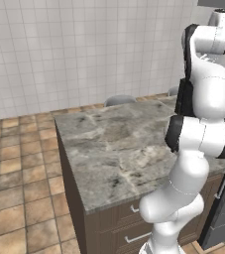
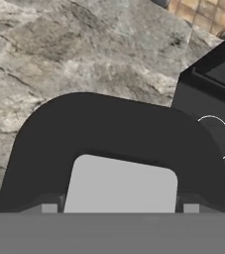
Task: Grab the onion and garlic from the fridge, place them in the blender, close the lid, and turn on the blender to create a marinade.
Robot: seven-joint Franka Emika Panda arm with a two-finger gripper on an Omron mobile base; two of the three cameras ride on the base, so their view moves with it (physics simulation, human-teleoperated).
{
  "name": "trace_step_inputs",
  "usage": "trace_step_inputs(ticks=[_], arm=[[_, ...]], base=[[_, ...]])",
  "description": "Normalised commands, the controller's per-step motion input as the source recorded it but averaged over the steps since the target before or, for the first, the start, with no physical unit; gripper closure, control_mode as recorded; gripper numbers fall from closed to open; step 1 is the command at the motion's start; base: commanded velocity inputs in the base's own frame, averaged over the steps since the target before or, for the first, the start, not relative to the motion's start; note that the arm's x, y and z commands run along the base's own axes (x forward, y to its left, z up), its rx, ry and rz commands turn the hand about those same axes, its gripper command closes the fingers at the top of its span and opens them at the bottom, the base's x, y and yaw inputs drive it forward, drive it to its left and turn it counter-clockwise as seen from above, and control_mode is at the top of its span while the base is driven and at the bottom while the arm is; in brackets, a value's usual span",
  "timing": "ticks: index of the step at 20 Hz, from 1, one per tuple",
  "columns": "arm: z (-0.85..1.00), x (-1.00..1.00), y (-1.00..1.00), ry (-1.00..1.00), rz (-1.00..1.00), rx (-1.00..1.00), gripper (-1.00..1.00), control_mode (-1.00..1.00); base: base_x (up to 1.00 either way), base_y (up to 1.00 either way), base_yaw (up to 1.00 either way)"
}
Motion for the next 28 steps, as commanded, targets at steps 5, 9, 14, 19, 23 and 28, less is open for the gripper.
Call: trace_step_inputs(ticks=[5,9,14,19,23,28], arm=[[-0.43,0.00,-0.23,0.05,0.00,0.04,1.00,-1.00],[-0.49,0.00,-0.18,0.02,0.00,0.03,1.00,-1.00],[-0.33,-0.03,-0.23,0.00,-0.01,0.01,1.00,-1.00],[-0.27,0.00,-0.18,-0.01,-0.01,0.00,1.00,-1.00],[-0.36,0.00,-0.20,-0.04,-0.01,0.00,1.00,-1.00],[-0.43,0.00,-0.24,-0.07,-0.04,0.00,1.00,-1.00]], base=[[0.00,0.00,0.00],[0.00,0.00,0.00],[0.00,0.00,0.00],[0.00,0.00,0.00],[0.00,0.00,0.00],[0.00,0.00,0.00]])
